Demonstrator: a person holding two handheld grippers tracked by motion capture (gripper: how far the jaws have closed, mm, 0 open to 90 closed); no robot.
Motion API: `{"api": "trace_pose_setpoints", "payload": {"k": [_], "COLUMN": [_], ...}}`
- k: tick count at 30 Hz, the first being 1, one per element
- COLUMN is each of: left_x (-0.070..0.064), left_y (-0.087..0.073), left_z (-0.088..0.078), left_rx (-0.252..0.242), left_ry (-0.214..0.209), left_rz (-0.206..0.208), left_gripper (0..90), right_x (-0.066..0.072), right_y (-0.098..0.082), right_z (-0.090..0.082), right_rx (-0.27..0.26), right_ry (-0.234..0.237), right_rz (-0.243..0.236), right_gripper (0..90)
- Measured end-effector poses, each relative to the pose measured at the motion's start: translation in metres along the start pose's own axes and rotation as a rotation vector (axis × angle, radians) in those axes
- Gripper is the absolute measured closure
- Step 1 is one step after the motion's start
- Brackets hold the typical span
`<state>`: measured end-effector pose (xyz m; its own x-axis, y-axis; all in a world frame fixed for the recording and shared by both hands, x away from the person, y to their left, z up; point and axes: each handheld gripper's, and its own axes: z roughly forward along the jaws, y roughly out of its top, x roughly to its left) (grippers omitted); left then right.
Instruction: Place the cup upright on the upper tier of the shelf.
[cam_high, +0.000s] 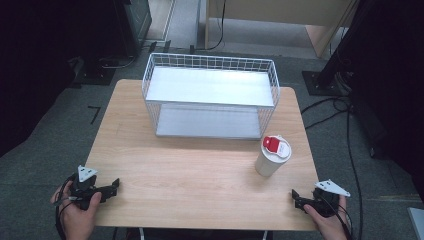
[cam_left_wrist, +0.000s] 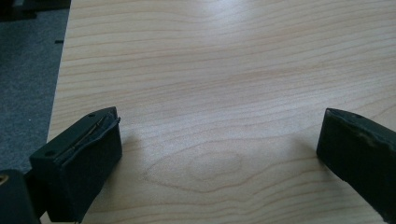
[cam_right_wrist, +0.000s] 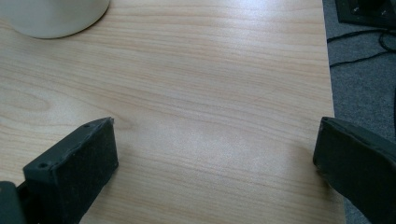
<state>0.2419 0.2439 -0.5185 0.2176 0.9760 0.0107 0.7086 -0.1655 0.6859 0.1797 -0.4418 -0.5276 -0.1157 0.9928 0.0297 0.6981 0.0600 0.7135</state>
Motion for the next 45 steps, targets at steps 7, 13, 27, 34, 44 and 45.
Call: {"api": "trace_pose_setpoints", "payload": {"k": [7,13,27,34,44,45], "left_x": [0.0,0.0,0.0,0.0,0.0,0.0], "left_y": [0.0,0.0,0.0,0.0,0.0,0.0], "left_z": [0.0,0.0,0.0,0.0,0.0,0.0], "left_rx": [0.0,0.0,0.0,0.0,0.001,0.001], "left_ry": [0.0,0.0,0.0,0.0,0.0,0.0], "left_rz": [0.0,-0.001,-0.001,-0.001,-0.001,-0.001], "left_gripper": [0.5,0.4,0.4,0.4,0.4,0.4], "right_x": [-0.001,0.0,0.034,0.054,0.072,0.073], "right_y": [0.002,0.007,0.036,0.046,0.06,0.062], "right_z": [0.001,-0.001,-0.004,0.0,0.008,0.008], "right_rx": [0.008,-0.031,-0.164,-0.204,-0.225,-0.229], "right_ry": [-0.031,0.035,0.102,0.147,0.205,0.21], "right_rz": [0.032,0.037,0.016,-0.013,-0.021,-0.016], "right_gripper": [0.0,0.0,0.0,0.0,0.0,0.0]}}
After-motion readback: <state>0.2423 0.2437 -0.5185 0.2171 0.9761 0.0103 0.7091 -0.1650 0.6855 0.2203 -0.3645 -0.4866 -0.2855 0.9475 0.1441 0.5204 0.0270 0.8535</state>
